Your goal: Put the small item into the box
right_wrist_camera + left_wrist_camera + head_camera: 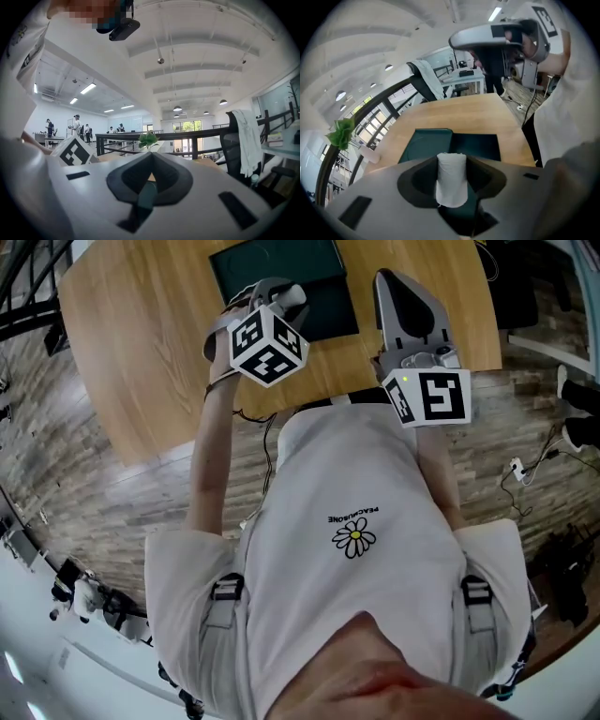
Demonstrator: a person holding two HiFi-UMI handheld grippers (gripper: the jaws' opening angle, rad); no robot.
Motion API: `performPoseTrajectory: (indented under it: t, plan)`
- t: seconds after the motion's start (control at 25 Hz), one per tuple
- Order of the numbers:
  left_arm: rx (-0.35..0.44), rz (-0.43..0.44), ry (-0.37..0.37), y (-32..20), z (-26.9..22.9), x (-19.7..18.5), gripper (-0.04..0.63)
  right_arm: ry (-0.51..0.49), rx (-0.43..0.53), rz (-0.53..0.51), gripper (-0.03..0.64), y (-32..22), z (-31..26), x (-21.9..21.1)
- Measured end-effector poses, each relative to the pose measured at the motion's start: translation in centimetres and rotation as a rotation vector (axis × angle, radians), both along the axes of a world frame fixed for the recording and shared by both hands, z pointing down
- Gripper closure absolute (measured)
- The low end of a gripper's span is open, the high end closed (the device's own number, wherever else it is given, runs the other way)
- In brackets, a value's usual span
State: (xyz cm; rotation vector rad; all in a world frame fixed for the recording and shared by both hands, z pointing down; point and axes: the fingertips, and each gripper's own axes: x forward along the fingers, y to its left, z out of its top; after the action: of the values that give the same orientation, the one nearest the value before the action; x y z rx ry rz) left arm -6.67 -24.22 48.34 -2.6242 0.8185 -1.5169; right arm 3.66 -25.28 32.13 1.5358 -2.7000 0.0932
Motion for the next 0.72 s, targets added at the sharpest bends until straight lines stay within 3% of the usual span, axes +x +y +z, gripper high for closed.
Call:
performPoseTrajectory:
  t: [0.28, 0.56, 0.72]
  plan:
    - [-0.181, 0.136, -0.129, 2.7, 6.8, 0.8, 0.412, 0.002, -0.025, 0.011, 0.611, 0.1, 0.8, 0.8]
    - [-0.25, 0.195, -0.183, 4.2, 10.0, 1.0, 0.413, 0.002, -0.05, 0.017, 0.611, 0.7, 1.7, 1.5]
    - [-0.241, 0.208, -0.22, 4.4, 10.9, 0.8, 0.411, 0.006, -0.057, 0.022, 0.611, 0.9, 1.9, 1.8]
